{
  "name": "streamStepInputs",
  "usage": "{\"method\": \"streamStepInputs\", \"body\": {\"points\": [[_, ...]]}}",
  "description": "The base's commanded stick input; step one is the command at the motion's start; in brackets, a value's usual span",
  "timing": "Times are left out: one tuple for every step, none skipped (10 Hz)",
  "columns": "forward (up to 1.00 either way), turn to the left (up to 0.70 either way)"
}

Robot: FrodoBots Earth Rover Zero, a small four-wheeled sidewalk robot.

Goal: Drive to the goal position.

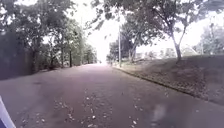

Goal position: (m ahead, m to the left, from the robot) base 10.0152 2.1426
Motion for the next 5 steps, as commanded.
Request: {"method": "streamStepInputs", "body": {"points": [[0.7,0.0],[0.7,0.0],[0.7,0.0],[0.7,0.0],[0.7,0.0]]}}
